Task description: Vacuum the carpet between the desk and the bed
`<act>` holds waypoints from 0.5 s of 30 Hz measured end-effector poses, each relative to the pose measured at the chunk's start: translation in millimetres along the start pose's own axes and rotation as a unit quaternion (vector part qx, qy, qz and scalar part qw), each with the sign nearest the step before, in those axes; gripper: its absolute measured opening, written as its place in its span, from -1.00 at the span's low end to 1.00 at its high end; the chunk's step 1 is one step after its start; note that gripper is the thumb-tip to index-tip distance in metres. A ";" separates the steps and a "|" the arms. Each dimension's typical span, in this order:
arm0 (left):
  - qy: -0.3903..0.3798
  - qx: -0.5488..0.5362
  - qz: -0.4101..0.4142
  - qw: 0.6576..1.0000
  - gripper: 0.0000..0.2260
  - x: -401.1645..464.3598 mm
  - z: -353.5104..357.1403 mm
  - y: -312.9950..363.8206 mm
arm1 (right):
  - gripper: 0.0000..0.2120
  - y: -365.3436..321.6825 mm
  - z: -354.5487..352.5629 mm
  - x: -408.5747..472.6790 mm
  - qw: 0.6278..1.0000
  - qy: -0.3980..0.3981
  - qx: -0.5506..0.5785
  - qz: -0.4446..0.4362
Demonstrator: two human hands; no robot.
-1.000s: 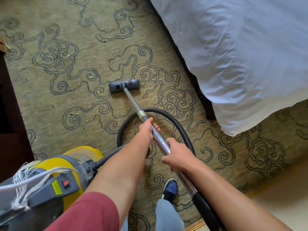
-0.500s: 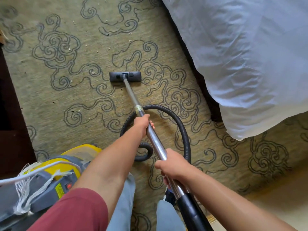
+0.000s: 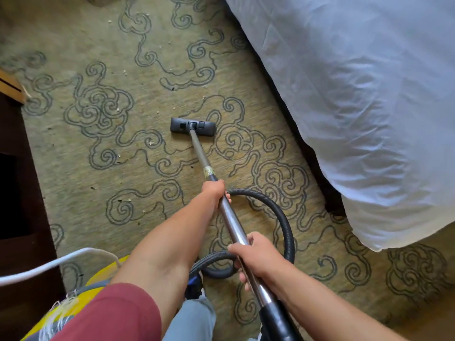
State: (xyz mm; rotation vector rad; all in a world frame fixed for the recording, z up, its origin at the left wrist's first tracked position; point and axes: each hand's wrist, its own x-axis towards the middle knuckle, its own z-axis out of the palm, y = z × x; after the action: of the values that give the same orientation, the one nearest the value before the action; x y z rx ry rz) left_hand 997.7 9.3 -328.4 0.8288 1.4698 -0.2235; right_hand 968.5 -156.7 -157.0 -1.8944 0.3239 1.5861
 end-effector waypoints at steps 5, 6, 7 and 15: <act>-0.013 0.003 0.017 1.000 -0.91 21.7 -5.5 59.2 | -0.74 -58.9 9.5 17.6 1.000 0.006 0.019 -0.016; -0.013 0.007 0.018 1.000 -0.90 30.9 -7.7 75.2 | -0.74 -73.4 12.4 24.5 1.000 0.006 0.022 -0.017; -0.015 0.013 0.022 1.000 -0.90 38.3 -9.2 89.3 | -0.74 -85.7 14.3 28.9 0.999 0.001 0.031 -0.017; -0.034 0.001 0.050 0.998 -0.94 96.5 11.9 219.3 | -0.74 -221.9 -7.7 81.8 0.999 -0.028 0.019 -0.008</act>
State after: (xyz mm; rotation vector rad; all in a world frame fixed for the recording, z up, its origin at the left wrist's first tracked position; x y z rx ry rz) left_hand 1153.1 191.6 -341.6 0.8847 1.3617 -0.1766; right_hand 1119.3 25.5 -164.9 -1.8162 0.3122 1.6073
